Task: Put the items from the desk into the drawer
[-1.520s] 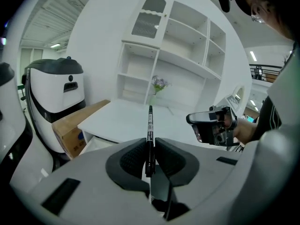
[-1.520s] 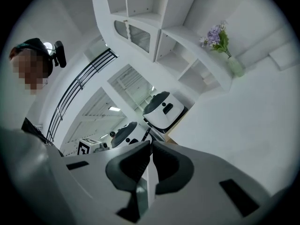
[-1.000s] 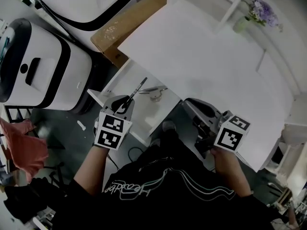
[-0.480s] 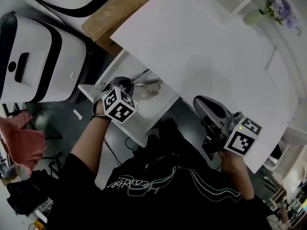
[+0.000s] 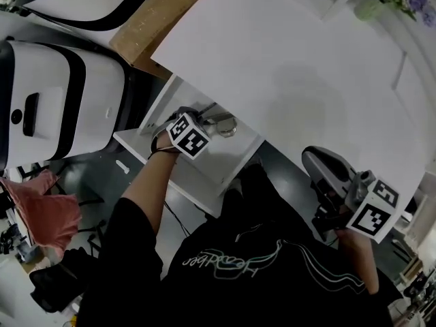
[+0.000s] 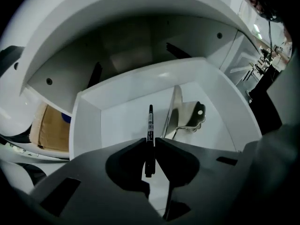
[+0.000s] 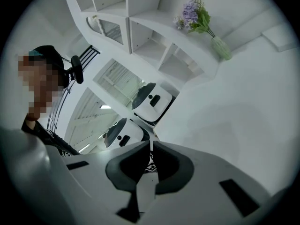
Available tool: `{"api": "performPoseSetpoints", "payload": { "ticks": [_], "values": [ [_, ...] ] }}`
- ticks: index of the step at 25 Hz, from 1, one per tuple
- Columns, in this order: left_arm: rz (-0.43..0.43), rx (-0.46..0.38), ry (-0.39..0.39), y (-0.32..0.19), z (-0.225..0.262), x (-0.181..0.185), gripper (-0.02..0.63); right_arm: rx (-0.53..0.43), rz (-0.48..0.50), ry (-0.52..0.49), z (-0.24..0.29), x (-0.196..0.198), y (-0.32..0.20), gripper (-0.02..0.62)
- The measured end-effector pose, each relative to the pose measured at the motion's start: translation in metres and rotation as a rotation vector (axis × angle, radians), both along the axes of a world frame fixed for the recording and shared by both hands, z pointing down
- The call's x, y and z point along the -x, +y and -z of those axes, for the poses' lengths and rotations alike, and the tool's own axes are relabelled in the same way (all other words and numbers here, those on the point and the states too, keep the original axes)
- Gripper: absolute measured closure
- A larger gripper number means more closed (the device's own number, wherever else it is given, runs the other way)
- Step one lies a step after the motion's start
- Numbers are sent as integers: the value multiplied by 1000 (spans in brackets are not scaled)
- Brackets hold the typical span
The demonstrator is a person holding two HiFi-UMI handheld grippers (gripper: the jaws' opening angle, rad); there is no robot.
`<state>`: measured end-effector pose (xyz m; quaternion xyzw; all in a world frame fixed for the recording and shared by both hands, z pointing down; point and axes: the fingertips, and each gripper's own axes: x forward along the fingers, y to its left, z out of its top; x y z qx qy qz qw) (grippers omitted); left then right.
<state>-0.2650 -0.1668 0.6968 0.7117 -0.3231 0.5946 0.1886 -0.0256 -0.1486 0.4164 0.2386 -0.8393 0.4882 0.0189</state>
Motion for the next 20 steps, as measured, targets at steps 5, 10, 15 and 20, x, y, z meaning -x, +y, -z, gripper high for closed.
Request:
{"api": "performPoseSetpoints", "payload": {
  "ticks": [5,10,15,20],
  "values": [
    [-19,26,-39,1,-26,11,534,16,-18,22,-9,-6,6,545],
    [-27,37,-27,3,-31,14,447,10,-47,26,-8,-10,9,545],
    [-61,5,33,3,3,5,364,-17,-67,24,-1,-6,21,545],
    [-94,-53,174,18,81,-19,360,-71,-68,24,14,6,38,545]
  ]
}}
